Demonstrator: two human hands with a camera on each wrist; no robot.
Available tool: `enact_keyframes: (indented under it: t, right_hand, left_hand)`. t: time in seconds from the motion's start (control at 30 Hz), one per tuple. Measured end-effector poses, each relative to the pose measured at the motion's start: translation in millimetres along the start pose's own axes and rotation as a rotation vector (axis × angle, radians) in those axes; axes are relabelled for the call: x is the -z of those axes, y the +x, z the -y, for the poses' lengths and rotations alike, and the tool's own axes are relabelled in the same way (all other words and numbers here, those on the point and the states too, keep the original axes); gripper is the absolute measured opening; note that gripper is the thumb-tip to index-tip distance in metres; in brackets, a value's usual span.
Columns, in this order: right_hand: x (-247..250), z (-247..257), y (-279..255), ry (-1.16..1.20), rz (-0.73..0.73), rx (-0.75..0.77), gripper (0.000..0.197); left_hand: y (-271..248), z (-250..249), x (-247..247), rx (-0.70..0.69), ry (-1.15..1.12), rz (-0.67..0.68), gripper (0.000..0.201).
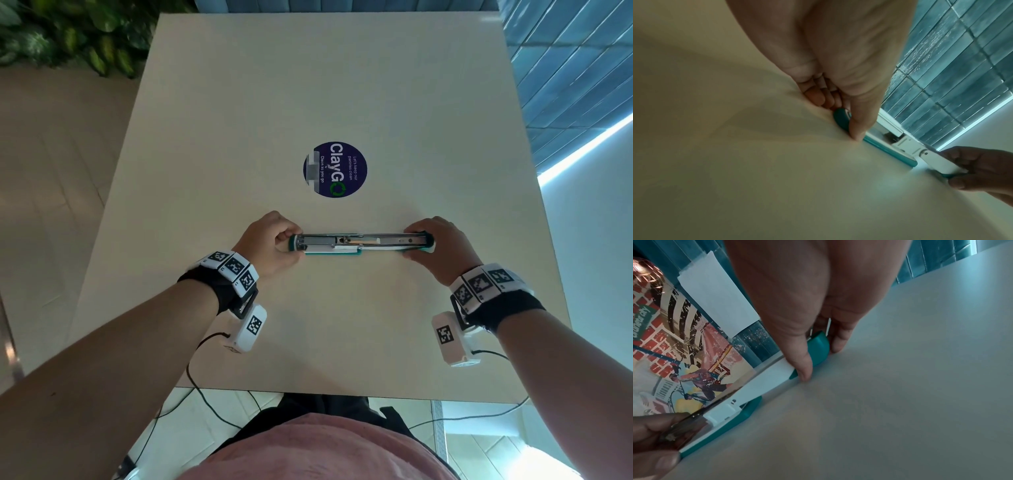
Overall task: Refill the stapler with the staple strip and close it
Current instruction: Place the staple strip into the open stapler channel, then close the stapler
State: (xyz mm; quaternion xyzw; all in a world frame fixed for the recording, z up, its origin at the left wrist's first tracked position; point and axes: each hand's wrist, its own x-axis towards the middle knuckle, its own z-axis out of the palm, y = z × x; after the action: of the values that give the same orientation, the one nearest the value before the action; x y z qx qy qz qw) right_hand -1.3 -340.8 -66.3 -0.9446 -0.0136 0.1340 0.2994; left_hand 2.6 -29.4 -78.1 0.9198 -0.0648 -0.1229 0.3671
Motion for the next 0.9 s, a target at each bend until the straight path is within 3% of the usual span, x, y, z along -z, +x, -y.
enact_keyframes:
  t: [0.2, 0.33, 0.6, 0.9]
  right_hand:
    - [30, 26, -9, 0.211, -0.01, 0.092, 0.031]
    - [25, 67, -6, 0.316, 0.065, 0.2, 0.034]
    - [-42, 108, 14, -0.167, 0.207, 0.384, 0.041]
    - [-66, 105, 15, -0.389, 0.153, 0.435, 0.035]
  left_hand:
    - [-1, 1, -1, -0.013, -0.02, 0.0, 0.037]
    - [0, 1, -1, -0.017, -0.011, 0.011, 0.038]
    - [0, -2, 1, -0.029, 0.011, 0.026, 0.032]
    - [0, 1, -2, 0.024, -0.051, 0.025, 0.036]
